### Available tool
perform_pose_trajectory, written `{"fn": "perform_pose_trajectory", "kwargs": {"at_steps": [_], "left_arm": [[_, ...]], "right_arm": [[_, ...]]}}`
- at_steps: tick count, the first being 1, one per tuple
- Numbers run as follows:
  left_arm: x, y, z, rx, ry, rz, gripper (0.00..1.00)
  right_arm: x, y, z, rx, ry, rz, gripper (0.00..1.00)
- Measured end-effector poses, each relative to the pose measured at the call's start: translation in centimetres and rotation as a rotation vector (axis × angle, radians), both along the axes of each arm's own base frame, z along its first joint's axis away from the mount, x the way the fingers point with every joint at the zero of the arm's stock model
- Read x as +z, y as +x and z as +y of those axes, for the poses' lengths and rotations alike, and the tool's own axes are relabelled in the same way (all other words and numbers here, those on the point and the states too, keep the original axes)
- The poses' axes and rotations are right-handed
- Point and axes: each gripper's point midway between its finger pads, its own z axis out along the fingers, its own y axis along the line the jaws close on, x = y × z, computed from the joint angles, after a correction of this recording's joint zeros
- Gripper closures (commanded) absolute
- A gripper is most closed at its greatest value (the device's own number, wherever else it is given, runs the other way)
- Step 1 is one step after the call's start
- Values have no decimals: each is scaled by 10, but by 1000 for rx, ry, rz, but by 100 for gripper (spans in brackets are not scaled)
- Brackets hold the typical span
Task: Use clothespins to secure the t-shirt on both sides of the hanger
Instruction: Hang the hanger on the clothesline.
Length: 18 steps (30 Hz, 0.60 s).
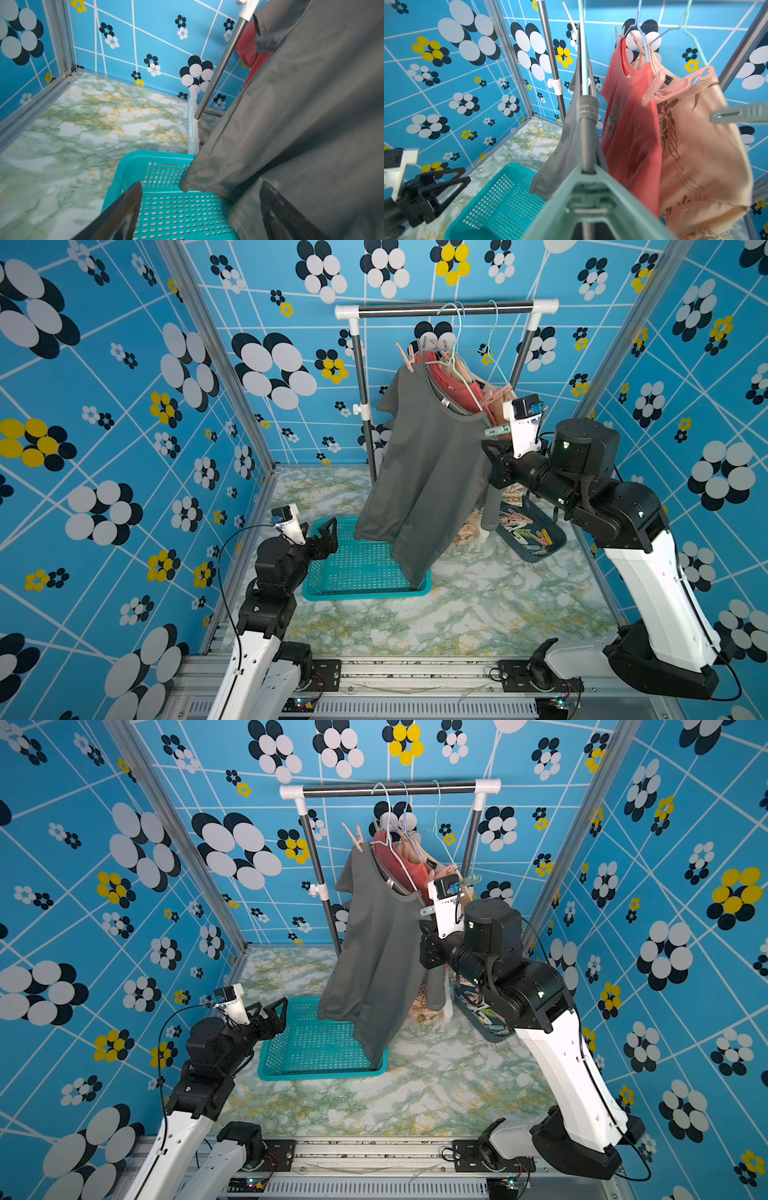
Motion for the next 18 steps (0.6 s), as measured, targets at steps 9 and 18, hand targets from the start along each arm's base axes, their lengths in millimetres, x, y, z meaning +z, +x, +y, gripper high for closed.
{"fn": "perform_pose_trajectory", "kwargs": {"at_steps": [9,18], "left_arm": [[3,-15,-20,-64,63,-92,13],[-5,-16,-27,-77,126,-102,11]], "right_arm": [[10,39,27,-18,33,2,100],[-3,85,40,-69,49,30,100]]}}
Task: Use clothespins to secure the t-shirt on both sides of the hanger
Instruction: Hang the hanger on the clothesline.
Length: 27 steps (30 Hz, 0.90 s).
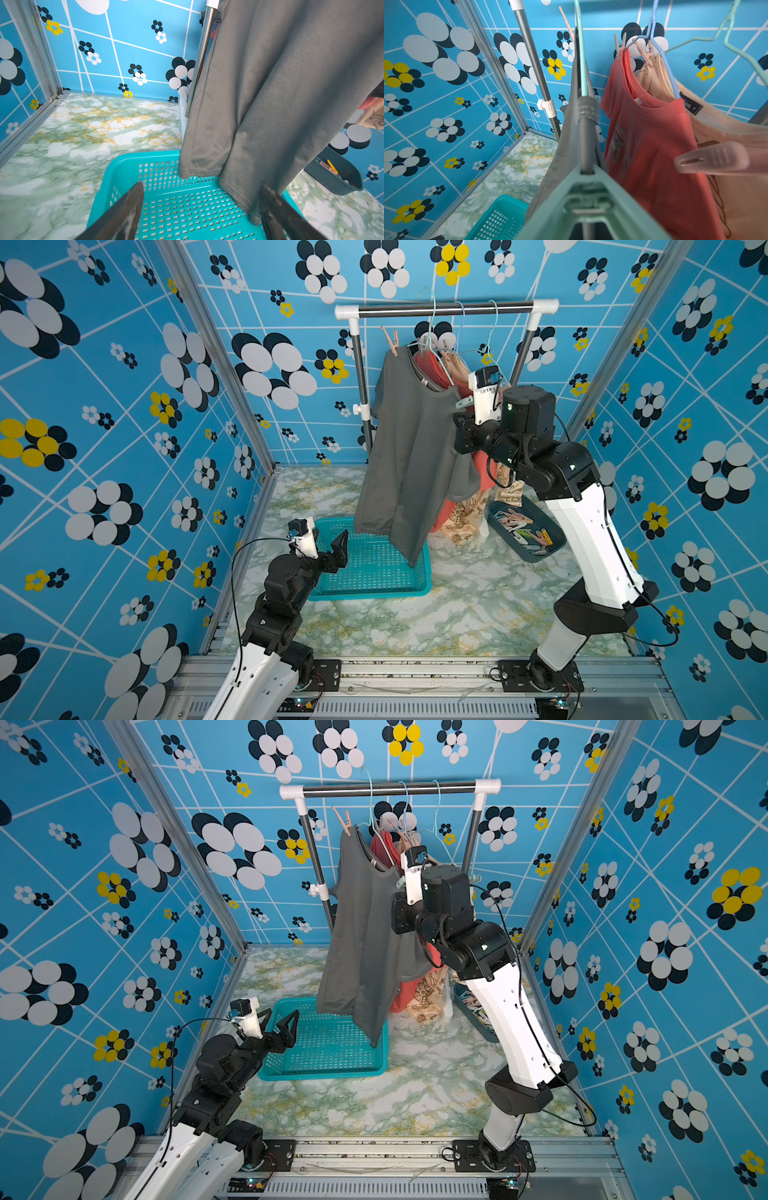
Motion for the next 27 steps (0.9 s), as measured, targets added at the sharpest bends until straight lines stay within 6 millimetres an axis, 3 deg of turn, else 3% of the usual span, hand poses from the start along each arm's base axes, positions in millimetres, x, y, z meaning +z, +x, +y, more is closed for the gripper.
{"fn": "perform_pose_trajectory", "kwargs": {"at_steps": [7,15,18,23,27], "left_arm": [[-1,1,3,20,11,-2,11],[-2,4,3,23,13,3,11],[-4,4,2,22,14,7,11],[-3,5,3,26,14,4,11],[-4,6,3,26,15,8,10]], "right_arm": [[-15,30,0,-45,38,38,100],[-50,60,35,10,72,116,100],[-61,64,43,31,71,141,100],[-62,63,47,54,74,148,100],[-69,63,51,71,79,168,75]]}}
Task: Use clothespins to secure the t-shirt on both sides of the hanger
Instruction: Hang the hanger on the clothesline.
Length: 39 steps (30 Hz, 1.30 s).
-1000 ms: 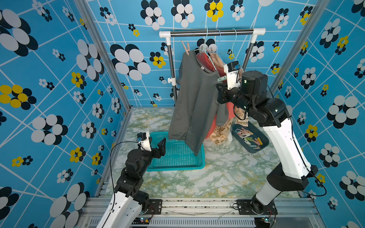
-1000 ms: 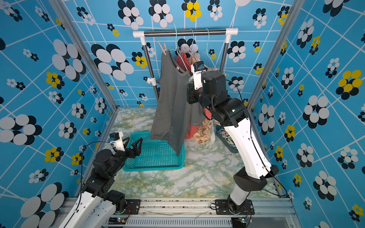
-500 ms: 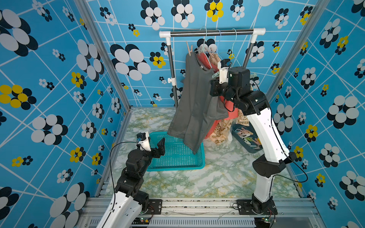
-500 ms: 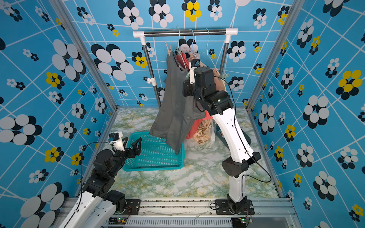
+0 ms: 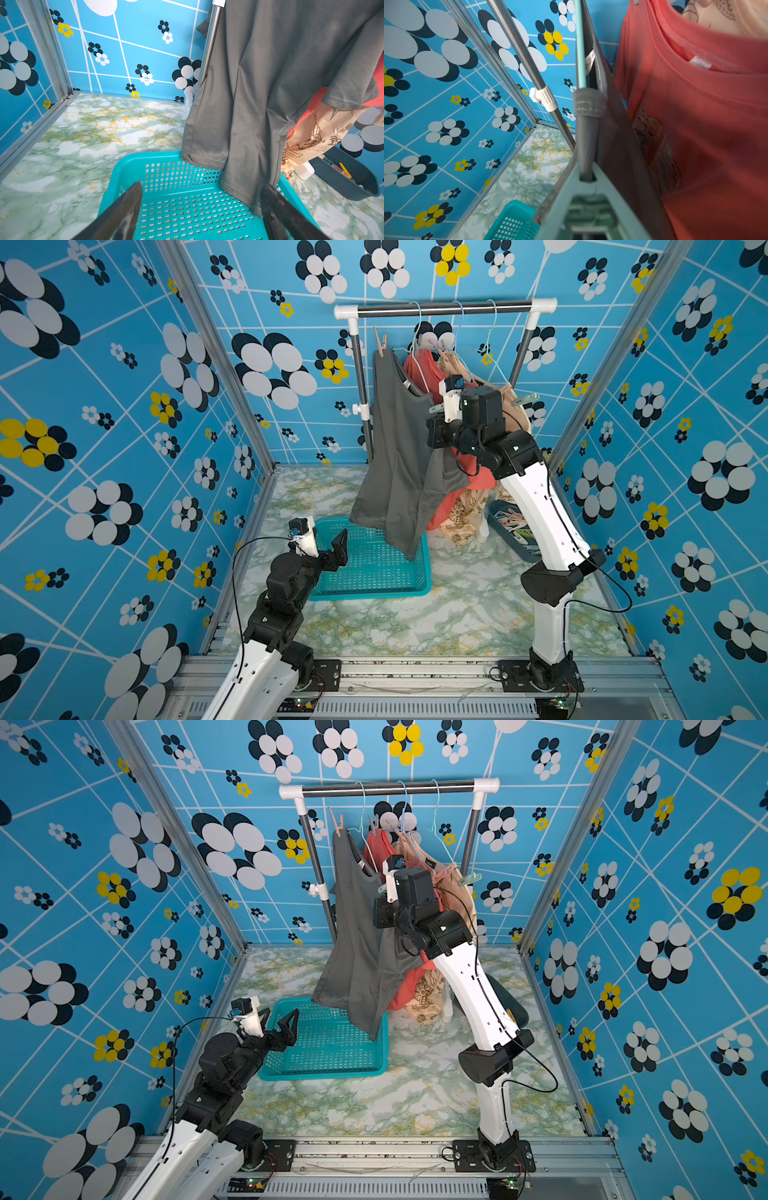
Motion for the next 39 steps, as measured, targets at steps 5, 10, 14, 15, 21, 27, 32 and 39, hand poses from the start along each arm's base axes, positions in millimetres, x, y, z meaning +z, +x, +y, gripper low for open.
{"fn": "perform_pose_trajectory", "kwargs": {"at_steps": [5,10,14,15,21,27,32,39], "left_arm": [[-1,1,1,6,2,3,10],[-4,3,3,18,11,12,10],[-7,4,4,26,19,19,10],[-8,4,4,29,20,21,11],[-12,5,7,44,42,21,10],[-16,10,10,56,52,32,6],[-25,14,3,23,68,61,1],[-48,16,-19,-68,95,148,0]], "right_arm": [[-15,-4,2,20,-11,42,54],[-15,-20,-5,32,-13,57,47],[-10,-39,-14,42,-16,49,47],[-9,-45,-16,44,-21,43,47],[-22,-84,-30,55,-65,25,46],[-39,-115,-44,52,-104,2,46],[-59,-139,-55,58,-131,-1,47],[-112,-174,-80,68,-187,52,47]]}}
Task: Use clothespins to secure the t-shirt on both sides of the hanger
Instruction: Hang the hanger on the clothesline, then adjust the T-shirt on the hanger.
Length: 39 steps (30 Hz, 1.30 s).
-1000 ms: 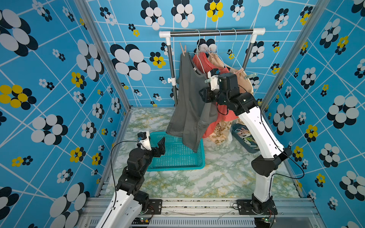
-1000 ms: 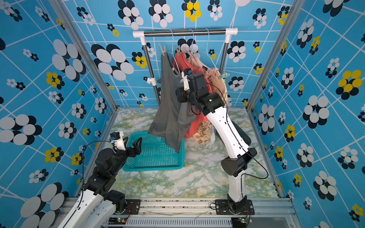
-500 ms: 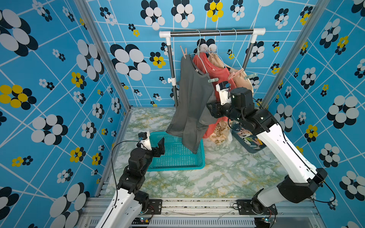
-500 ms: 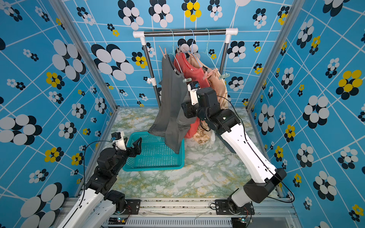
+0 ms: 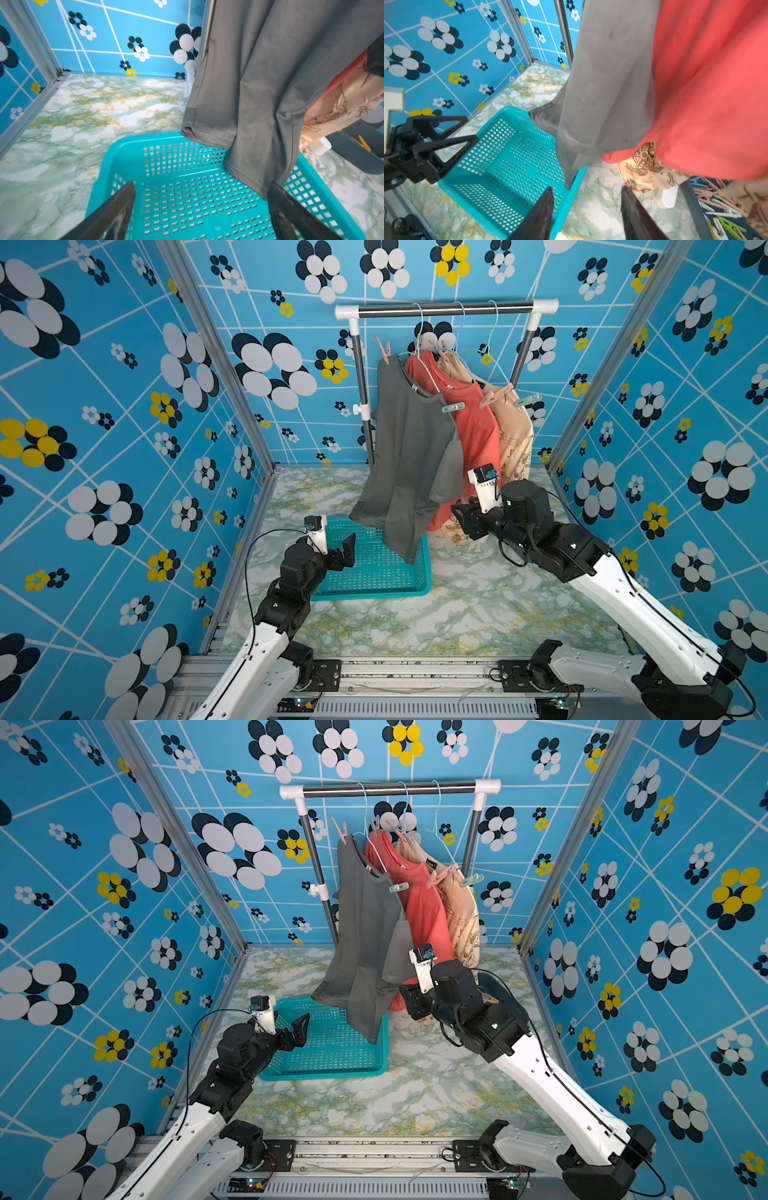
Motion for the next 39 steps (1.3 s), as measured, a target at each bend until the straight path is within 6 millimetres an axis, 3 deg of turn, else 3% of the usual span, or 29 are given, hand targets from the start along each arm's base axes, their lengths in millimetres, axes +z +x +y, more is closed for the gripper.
{"fn": "perform_pose_trajectory", "kwargs": {"at_steps": [5,10,13,22,30,34,39], "left_arm": [[-5,-2,-28,-76,42,76,2],[18,8,-61,-121,100,71,5],[20,22,-76,-121,126,91,6],[-22,66,-119,-143,224,206,13],[-42,100,-148,-169,247,257,10],[-54,116,-159,-182,234,294,17],[-71,129,-157,-165,183,355,29]], "right_arm": [[-25,-16,-19,-22,-29,15,47],[-57,-23,-27,-32,-77,63,49],[-73,-26,-30,-31,-99,88,49],[-79,-37,-39,-31,-83,69,49],[-92,-45,-47,-33,-86,72,48],[-97,-47,-49,-35,-91,75,48],[-107,-48,-51,-36,-107,83,48]]}}
